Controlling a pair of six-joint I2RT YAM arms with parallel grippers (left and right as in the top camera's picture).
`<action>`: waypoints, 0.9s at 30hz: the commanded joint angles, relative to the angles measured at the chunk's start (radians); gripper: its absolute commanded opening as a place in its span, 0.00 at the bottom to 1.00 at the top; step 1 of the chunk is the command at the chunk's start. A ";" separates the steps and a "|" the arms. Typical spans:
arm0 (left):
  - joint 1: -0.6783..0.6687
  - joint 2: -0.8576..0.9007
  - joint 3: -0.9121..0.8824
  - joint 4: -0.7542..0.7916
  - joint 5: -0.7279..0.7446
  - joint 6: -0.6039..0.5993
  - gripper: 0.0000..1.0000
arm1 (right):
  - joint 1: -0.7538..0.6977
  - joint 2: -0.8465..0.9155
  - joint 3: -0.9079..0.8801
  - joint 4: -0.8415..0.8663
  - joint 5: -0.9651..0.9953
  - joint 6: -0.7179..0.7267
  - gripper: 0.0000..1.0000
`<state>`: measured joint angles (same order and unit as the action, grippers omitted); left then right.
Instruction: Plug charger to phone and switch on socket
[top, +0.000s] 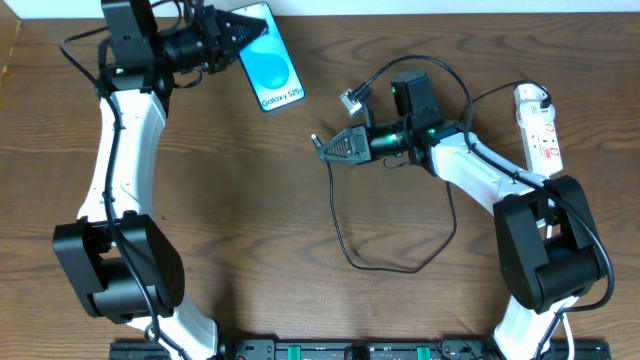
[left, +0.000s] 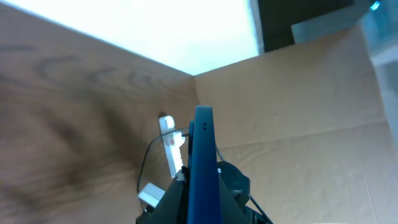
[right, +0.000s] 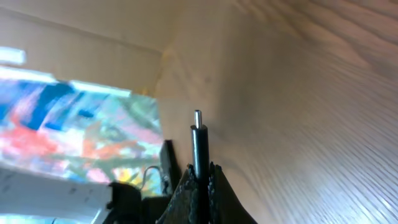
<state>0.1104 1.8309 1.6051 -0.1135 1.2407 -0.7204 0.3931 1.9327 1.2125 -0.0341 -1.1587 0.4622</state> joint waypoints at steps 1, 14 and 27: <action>0.005 -0.019 0.021 0.106 0.067 -0.074 0.07 | -0.008 0.000 0.002 0.079 -0.134 0.037 0.01; 0.004 -0.019 0.021 0.468 0.029 -0.326 0.07 | -0.012 0.000 0.002 0.721 -0.148 0.576 0.01; -0.001 -0.019 0.021 0.468 -0.083 -0.430 0.07 | -0.012 0.000 0.003 1.046 -0.101 0.840 0.01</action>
<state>0.1104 1.8309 1.6051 0.3412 1.1847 -1.1126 0.3889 1.9331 1.2087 0.9974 -1.2839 1.2270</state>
